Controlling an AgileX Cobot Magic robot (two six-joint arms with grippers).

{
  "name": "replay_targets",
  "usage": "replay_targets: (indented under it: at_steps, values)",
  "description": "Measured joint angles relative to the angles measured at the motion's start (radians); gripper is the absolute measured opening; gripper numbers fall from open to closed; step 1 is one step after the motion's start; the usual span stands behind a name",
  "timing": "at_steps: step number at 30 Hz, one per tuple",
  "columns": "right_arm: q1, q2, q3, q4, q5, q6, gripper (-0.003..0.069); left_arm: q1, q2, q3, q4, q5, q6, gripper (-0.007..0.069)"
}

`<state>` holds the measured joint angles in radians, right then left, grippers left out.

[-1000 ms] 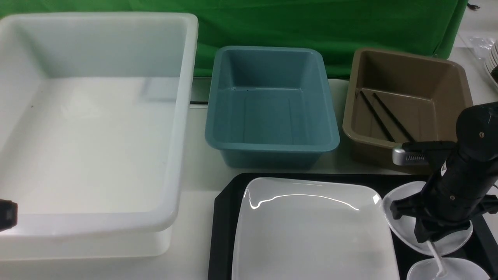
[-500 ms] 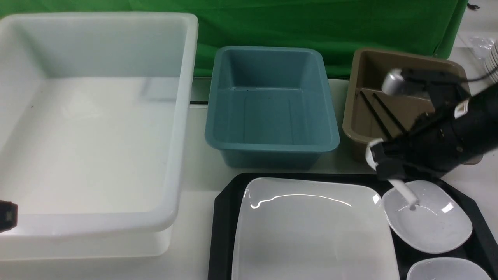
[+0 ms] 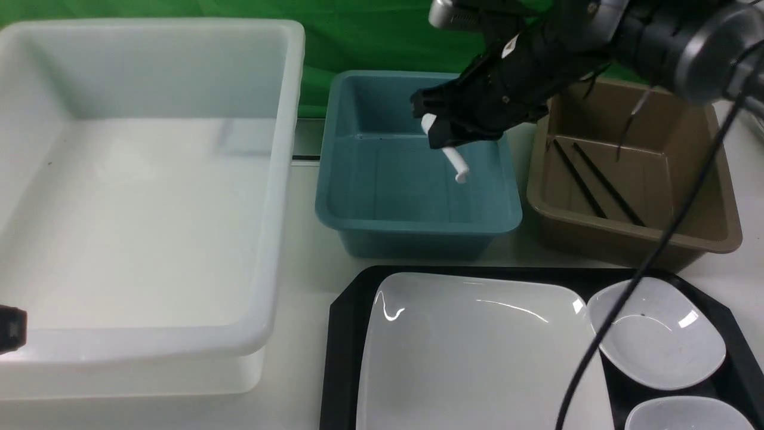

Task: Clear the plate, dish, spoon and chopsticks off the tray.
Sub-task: Use the right arm to put the soup spoon into the small storage box in the middle, then use the right arm to grab a small plate from the dinner plate

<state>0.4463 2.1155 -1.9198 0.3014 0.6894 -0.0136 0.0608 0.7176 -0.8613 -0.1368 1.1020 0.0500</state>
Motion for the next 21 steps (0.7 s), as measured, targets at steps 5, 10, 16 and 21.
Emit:
replay_targets:
  at_steps: [5,10,16,21]
  values:
    - [0.000,0.070,-0.057,-0.005,0.043,0.025,0.0361,0.000,0.000,0.000,0.000,0.026,0.006,0.0017]
    - [-0.001,0.006,-0.101,-0.107,0.262,-0.028,0.0374,0.000,0.000,0.000,0.000,0.040,0.013,0.0017]
    - [-0.005,-0.232,-0.005,-0.361,0.440,-0.028,0.0043,0.000,0.000,0.000,0.000,0.040,0.041,0.0017]
    - [-0.005,-0.505,0.320,-0.387,0.437,0.014,0.0025,0.000,0.000,0.000,-0.003,0.040,0.049,0.0017]
